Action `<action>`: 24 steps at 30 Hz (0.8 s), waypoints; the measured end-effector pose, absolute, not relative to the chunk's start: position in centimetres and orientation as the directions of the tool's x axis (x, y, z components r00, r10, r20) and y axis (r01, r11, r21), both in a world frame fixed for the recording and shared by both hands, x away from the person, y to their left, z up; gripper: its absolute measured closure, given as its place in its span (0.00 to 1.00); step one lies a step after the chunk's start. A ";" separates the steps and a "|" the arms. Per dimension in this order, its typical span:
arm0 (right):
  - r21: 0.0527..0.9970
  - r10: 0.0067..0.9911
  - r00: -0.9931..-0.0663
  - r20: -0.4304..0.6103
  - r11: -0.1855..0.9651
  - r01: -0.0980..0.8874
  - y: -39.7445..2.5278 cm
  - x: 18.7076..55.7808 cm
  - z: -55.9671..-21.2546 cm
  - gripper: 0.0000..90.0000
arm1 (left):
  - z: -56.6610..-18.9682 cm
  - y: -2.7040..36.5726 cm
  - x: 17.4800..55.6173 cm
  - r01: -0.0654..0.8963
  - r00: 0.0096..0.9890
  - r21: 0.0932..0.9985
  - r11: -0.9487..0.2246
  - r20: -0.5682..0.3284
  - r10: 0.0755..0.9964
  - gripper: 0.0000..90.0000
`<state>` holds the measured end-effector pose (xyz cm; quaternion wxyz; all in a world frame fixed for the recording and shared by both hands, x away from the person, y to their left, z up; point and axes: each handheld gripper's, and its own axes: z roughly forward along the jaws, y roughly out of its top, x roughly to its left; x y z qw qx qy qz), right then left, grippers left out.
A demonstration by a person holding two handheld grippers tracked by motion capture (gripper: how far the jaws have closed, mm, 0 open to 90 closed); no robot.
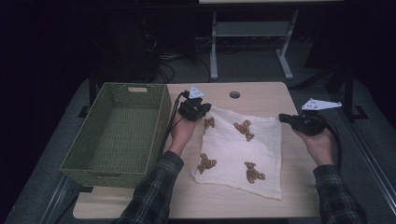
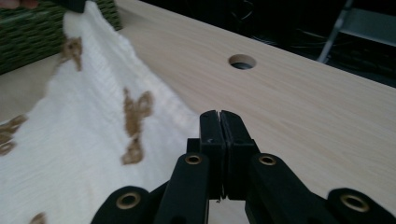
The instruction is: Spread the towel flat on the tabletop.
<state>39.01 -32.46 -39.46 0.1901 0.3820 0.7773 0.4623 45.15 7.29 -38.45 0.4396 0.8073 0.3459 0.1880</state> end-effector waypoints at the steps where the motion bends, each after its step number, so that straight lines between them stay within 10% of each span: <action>1: 0.864 0.776 -0.628 0.062 0.273 0.423 -32.7 39.6 -39.6 0.98 | -38.7 7.3 45.8 0.396 0.685 0.839 -0.372 -0.001 0.728 0.97; 17: 0.821 0.824 -0.552 0.128 0.225 0.526 -31.8 46.5 -43.0 0.96 | -42.4 7.8 50.2 0.497 0.582 0.780 -0.381 0.026 0.812 0.96; 24: 0.830 0.830 -0.537 0.152 0.187 0.525 -31.6 46.3 -42.7 0.76 | -42.3 8.1 49.7 0.513 0.575 0.772 -0.375 0.016 0.818 0.68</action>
